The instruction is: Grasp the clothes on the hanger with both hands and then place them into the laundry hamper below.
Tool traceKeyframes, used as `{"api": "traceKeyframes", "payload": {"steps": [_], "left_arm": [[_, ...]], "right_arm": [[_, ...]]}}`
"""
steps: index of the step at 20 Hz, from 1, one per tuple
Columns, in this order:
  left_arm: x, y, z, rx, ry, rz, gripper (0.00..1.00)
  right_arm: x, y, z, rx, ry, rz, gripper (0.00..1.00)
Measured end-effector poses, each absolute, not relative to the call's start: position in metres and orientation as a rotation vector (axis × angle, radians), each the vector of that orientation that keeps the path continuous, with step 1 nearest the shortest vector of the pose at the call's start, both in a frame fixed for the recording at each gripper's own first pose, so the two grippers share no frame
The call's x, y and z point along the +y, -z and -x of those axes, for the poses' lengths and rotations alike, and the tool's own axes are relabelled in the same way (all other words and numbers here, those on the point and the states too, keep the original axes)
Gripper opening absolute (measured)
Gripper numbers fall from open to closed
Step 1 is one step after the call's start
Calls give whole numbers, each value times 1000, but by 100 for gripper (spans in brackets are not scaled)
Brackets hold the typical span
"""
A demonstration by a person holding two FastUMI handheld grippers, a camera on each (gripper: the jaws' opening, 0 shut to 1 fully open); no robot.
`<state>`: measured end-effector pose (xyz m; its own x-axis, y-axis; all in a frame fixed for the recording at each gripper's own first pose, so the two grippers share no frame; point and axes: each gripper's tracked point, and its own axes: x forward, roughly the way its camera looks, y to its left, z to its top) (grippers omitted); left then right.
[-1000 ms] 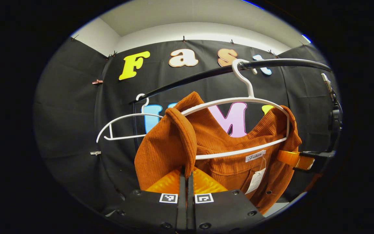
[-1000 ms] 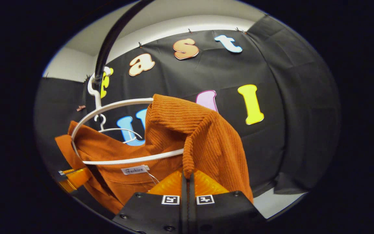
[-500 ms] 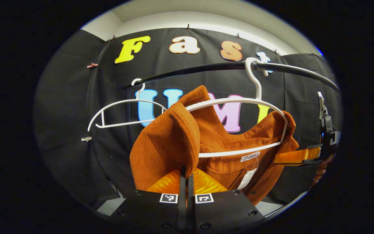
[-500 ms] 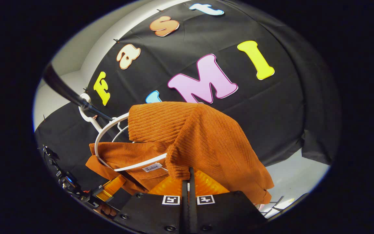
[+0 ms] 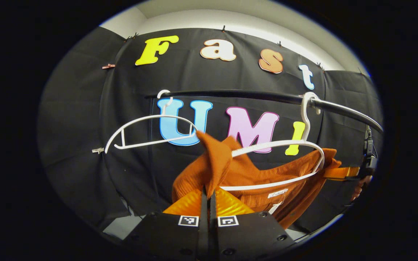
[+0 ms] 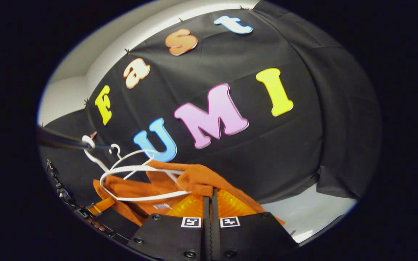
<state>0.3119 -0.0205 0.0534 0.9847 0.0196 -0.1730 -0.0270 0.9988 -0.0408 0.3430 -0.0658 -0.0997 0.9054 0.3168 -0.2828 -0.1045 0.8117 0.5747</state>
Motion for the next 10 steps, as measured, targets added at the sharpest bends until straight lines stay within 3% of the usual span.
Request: {"api": "traceKeyframes", "payload": {"steps": [4, 10], "left_arm": [[-23, -37, -314, 200, -11, 11, 5], [-6, 6, -312, 252, -44, 44, 5]], "right_arm": [[-92, 116, -367, 286, -98, -484, 4], [-67, 188, -339, 383, -117, -569, 4]]}}
